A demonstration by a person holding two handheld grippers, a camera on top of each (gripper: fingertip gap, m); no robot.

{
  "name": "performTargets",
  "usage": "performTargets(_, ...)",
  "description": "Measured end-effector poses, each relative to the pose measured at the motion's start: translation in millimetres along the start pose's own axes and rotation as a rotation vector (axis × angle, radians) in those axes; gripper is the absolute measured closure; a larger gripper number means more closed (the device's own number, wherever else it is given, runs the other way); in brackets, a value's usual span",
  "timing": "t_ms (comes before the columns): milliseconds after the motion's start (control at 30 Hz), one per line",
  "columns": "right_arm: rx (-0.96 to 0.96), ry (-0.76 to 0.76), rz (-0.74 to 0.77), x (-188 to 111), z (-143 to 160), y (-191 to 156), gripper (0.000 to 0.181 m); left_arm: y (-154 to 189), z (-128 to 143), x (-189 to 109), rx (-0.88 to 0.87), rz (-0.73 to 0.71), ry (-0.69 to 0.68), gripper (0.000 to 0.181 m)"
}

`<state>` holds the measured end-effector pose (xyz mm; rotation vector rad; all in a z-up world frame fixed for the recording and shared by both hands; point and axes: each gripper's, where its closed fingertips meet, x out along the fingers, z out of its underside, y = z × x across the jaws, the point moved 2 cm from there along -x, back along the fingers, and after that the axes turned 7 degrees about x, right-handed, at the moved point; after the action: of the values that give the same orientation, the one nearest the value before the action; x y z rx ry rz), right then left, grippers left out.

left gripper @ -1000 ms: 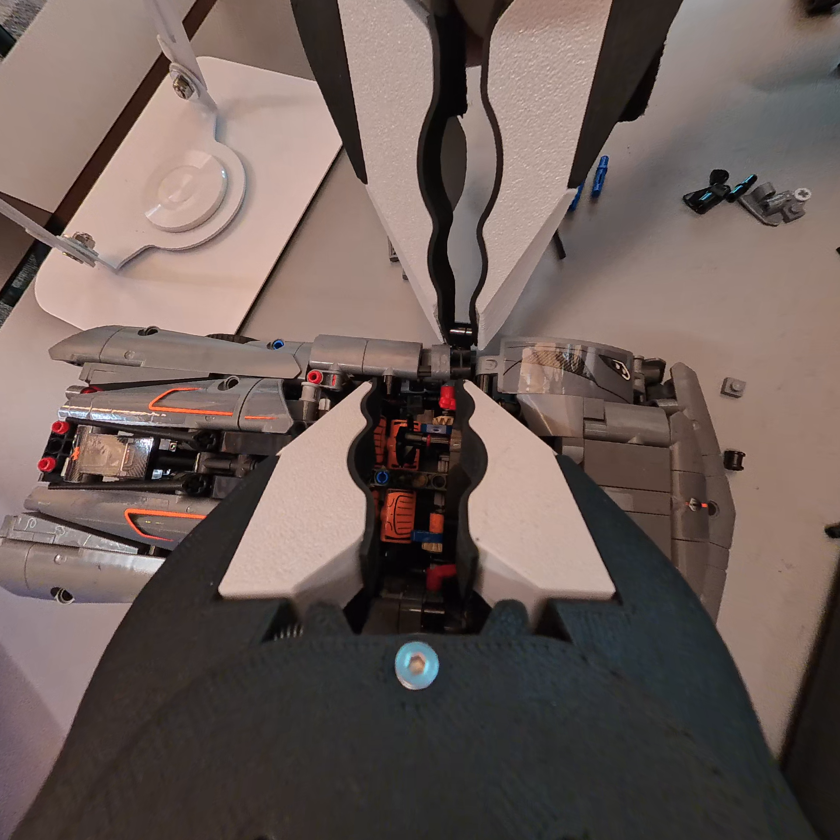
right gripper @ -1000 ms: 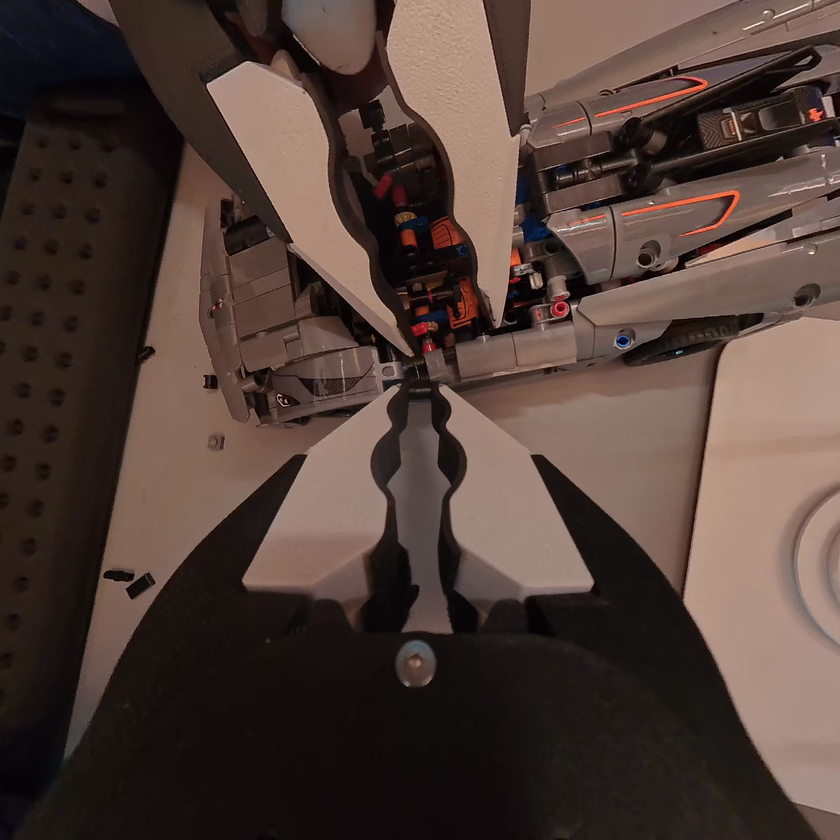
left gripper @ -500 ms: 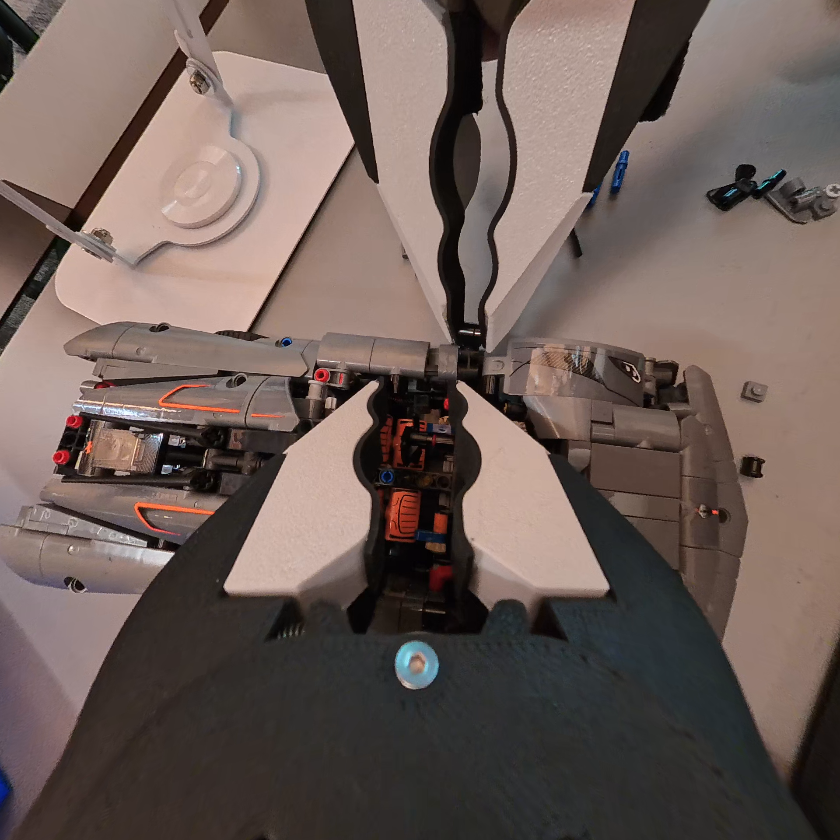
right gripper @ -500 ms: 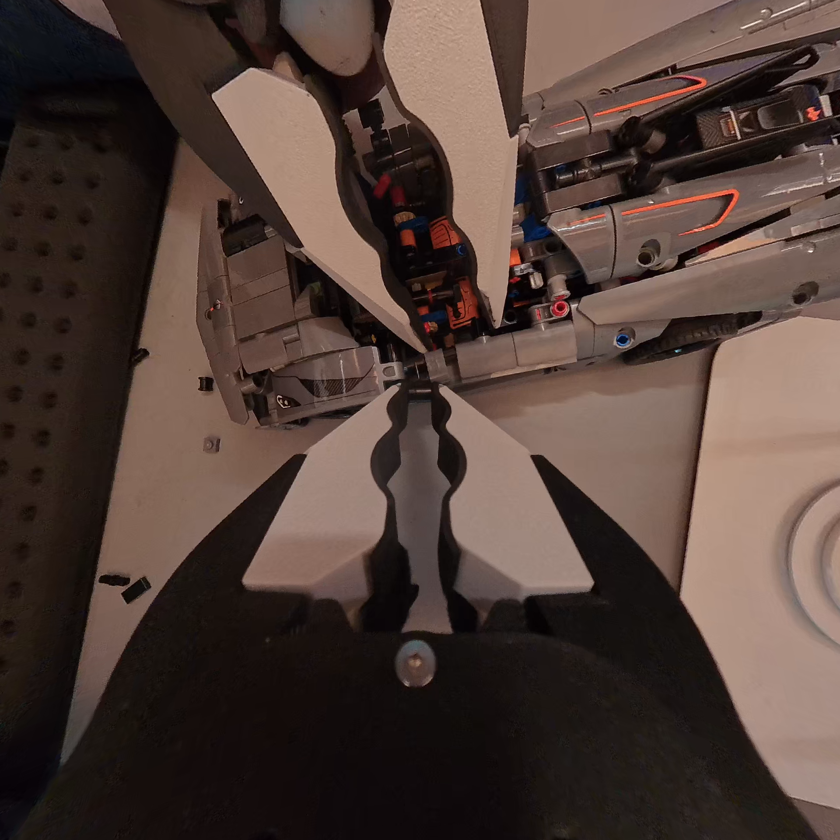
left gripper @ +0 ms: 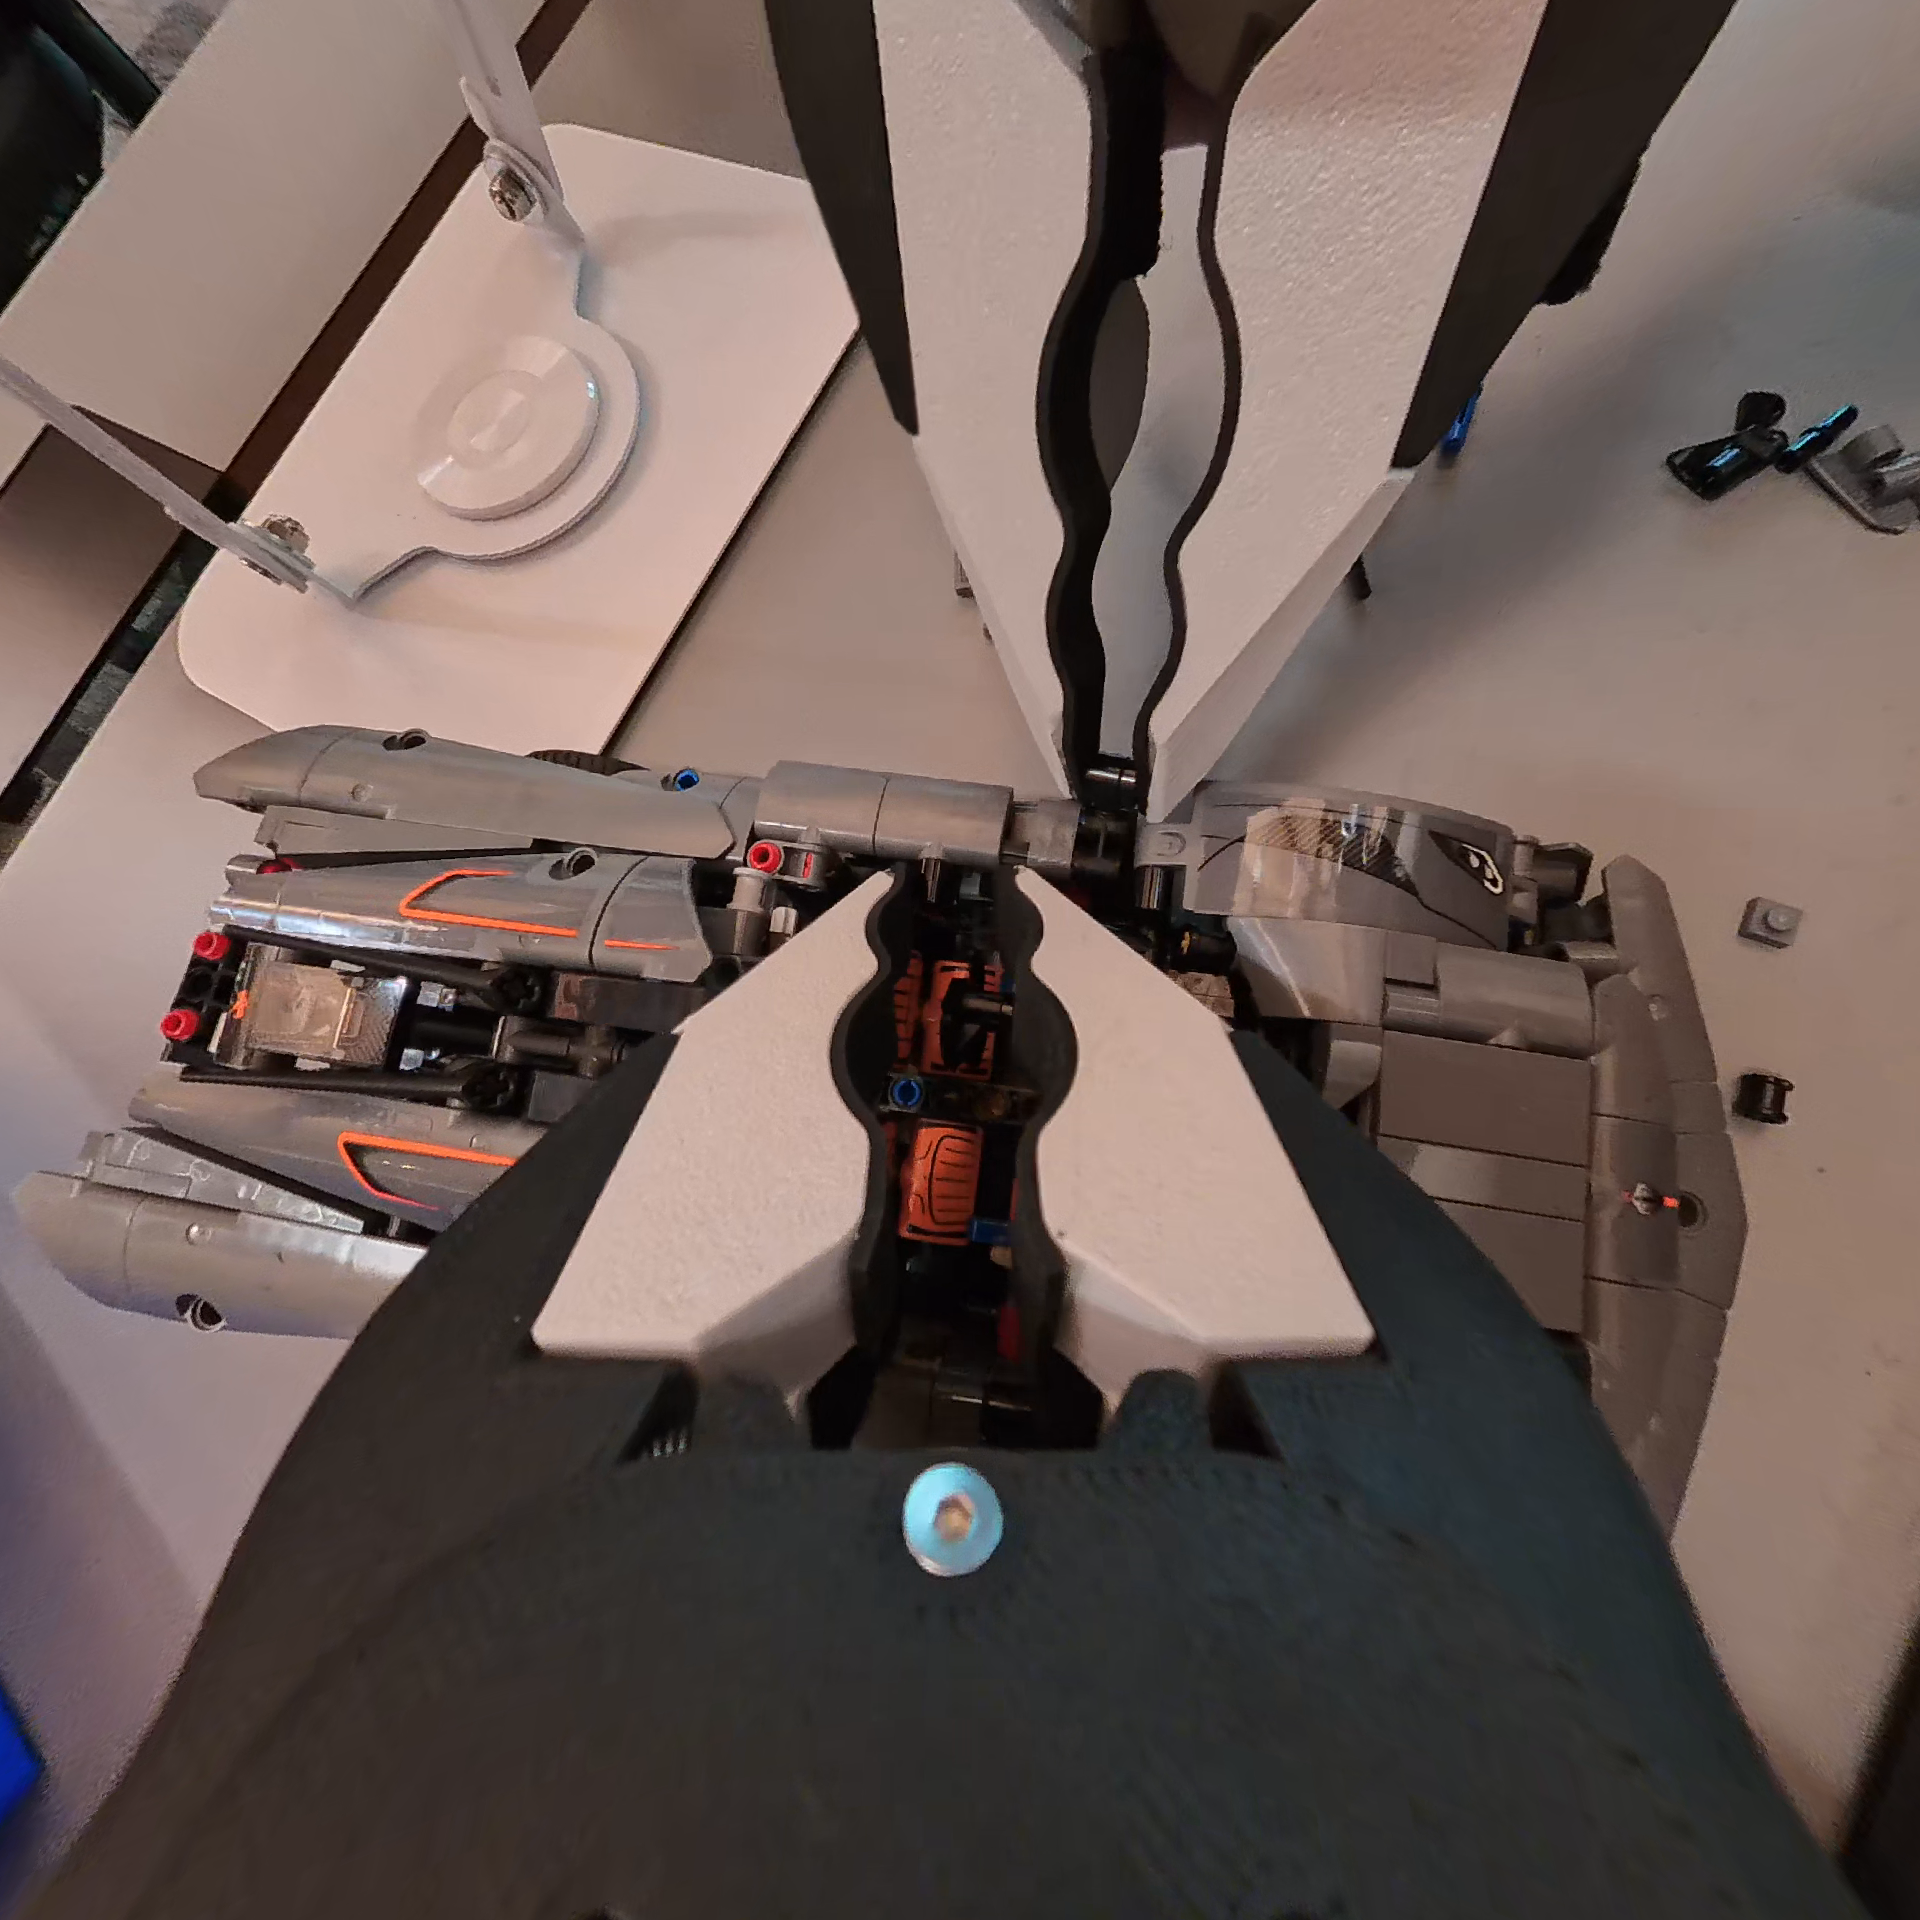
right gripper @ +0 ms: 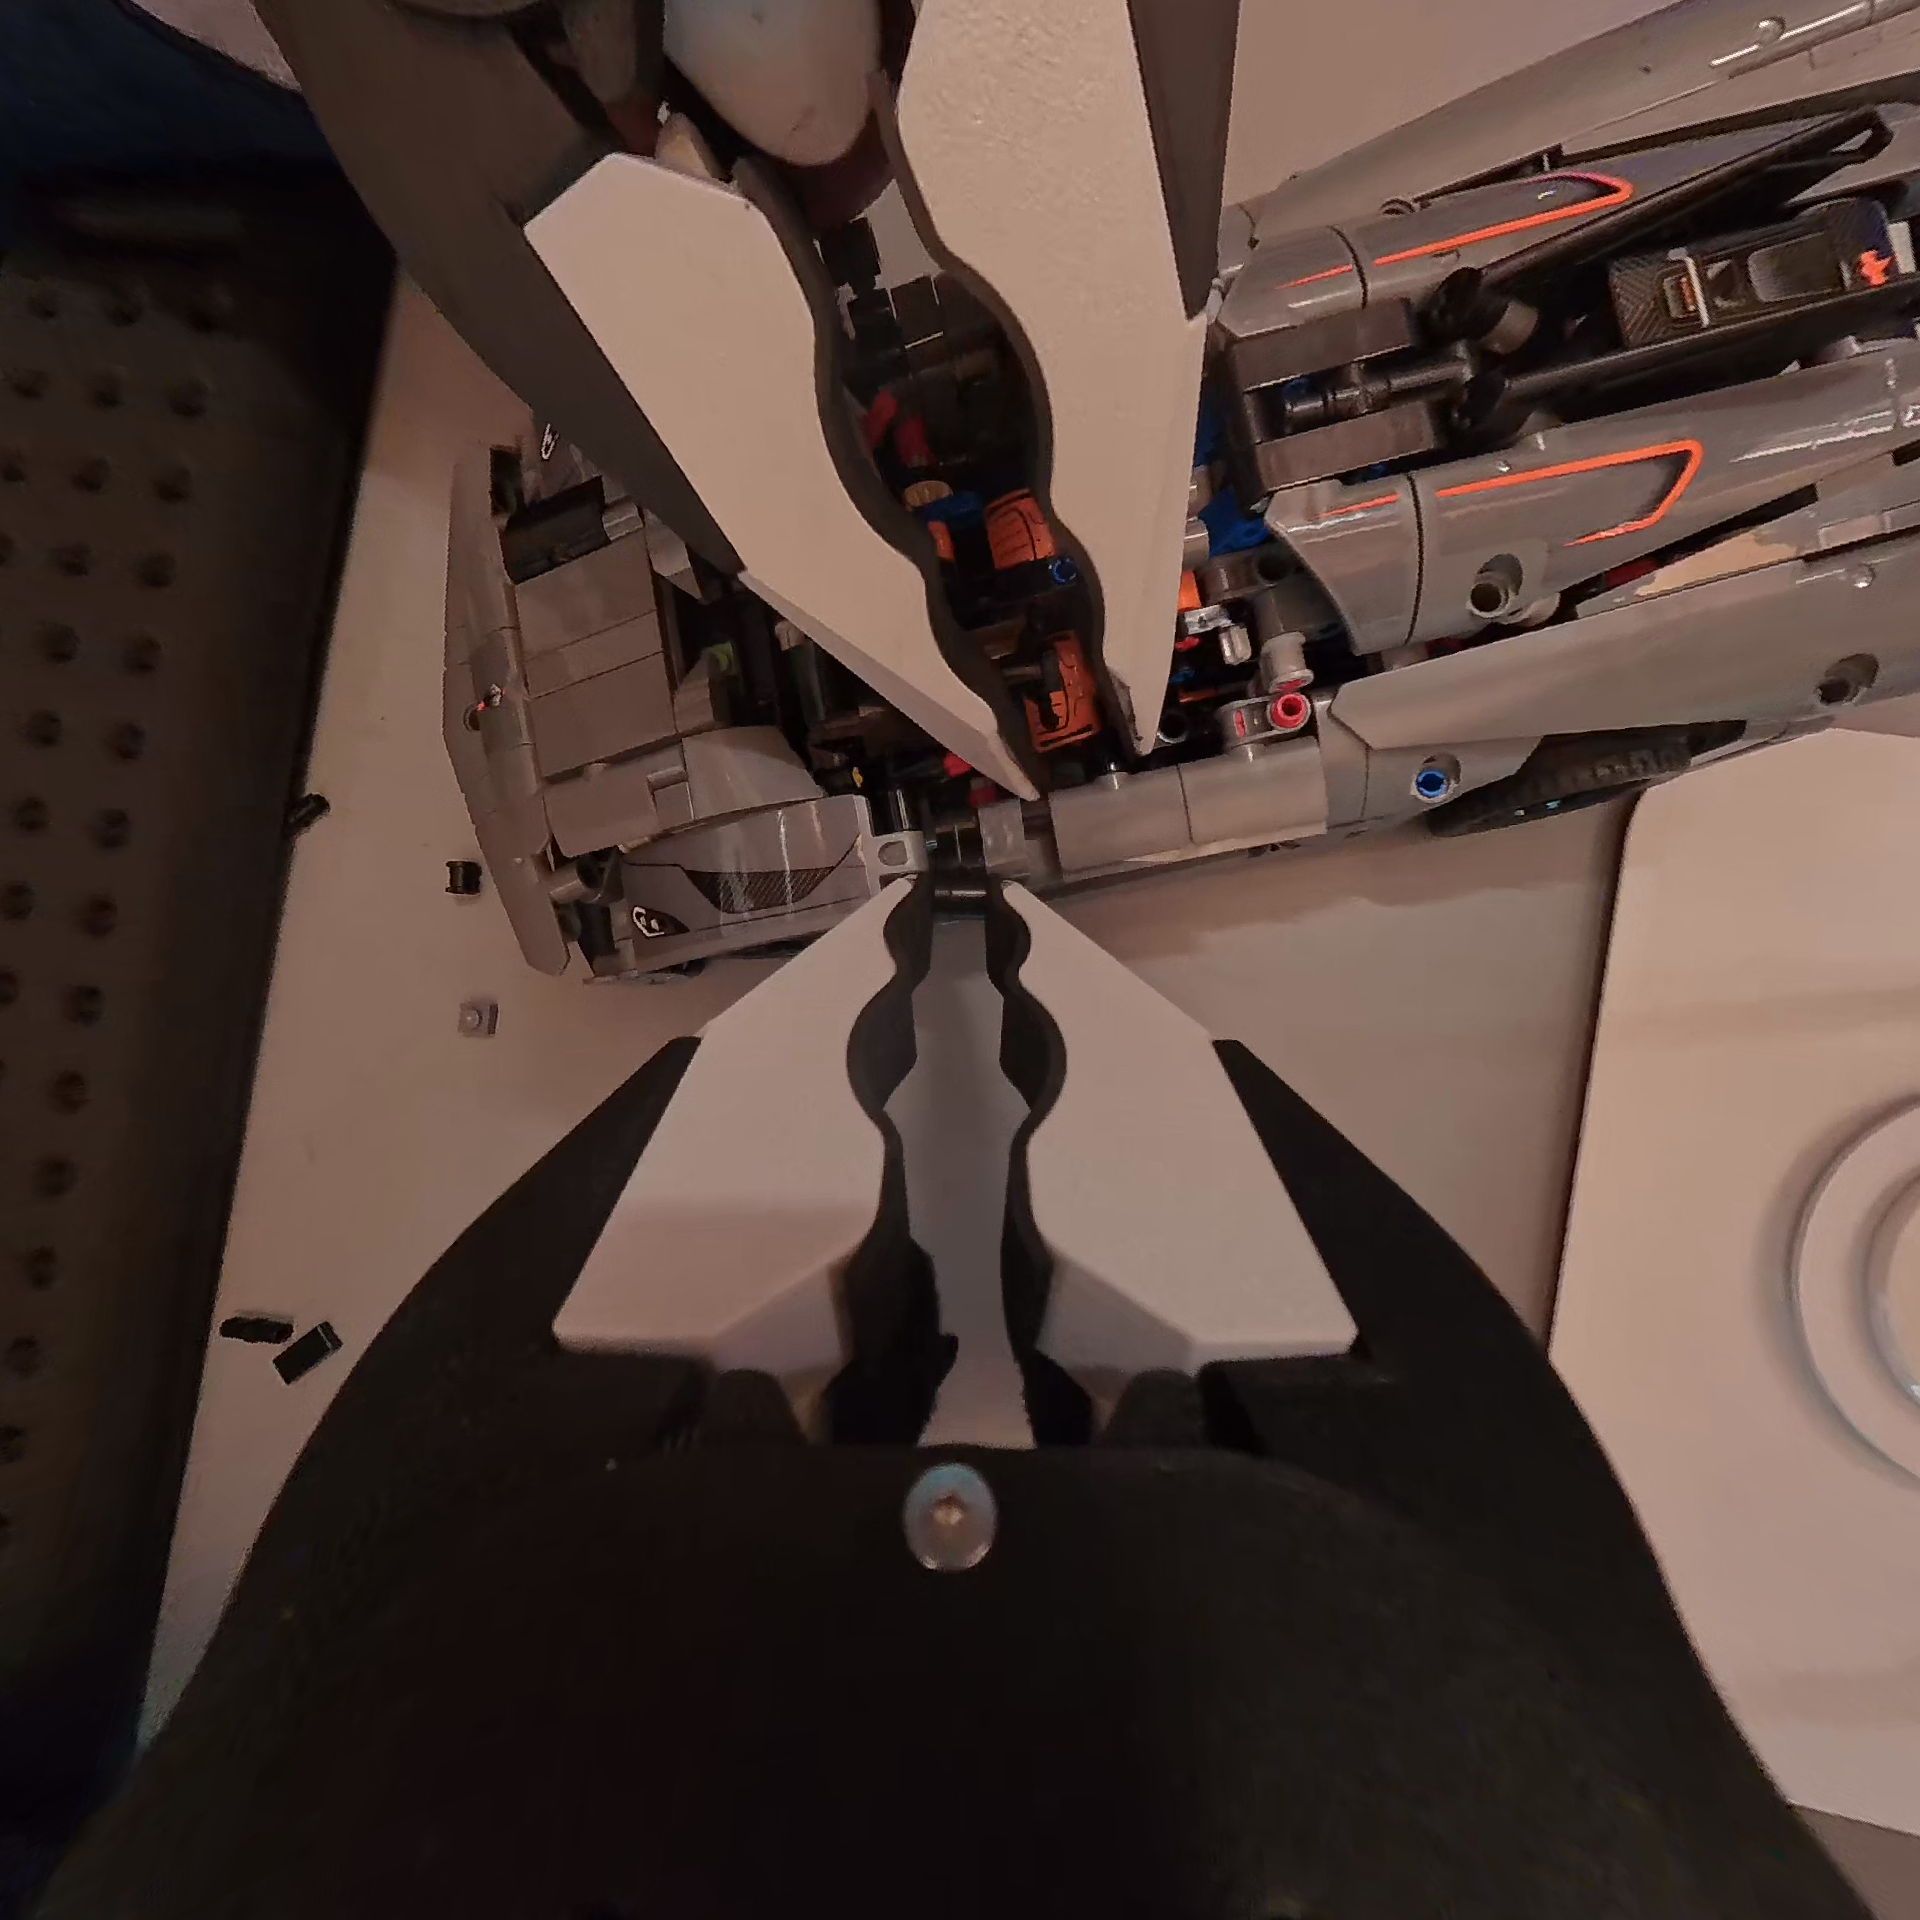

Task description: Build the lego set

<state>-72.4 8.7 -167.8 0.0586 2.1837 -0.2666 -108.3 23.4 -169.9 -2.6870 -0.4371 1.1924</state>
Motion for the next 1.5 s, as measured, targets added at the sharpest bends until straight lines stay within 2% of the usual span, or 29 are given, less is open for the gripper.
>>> performTargets(167,0.004,0.008,-0.011,0.4,0.2,-0.7,0.174,0.6,1.5,-1.4,-0.022,0.033,0.009,0.165)
performTargets(233,0.005,0.008,-0.004,0.2,0.7,0.1,0.173,4.8,1.1,-2.6,-0.042,0.085,0.025,0.152)
performTargets(300,0.008,0.013,-0.007,0.3,0.8,0.3,0.173,5.9,0.6,-3.2,-0.048,0.101,0.029,0.15)
performTargets(833,0.007,0.046,-0.023,1.4,0.6,2.8,0.174,3.0,1.5,0.4,-0.033,0.138,-0.027,0.151)
performTargets(1133,0.031,0.074,-0.051,2.7,-0.3,4.3,0.174,0.8,1.7,0.9,-0.035,0.11,-0.003,0.154)
performTargets(1500,0.124,0.098,-0.069,1.6,-2.2,7.6,0.174,-1.8,1.3,0.1,-0.053,0.12,0.026,0.149)
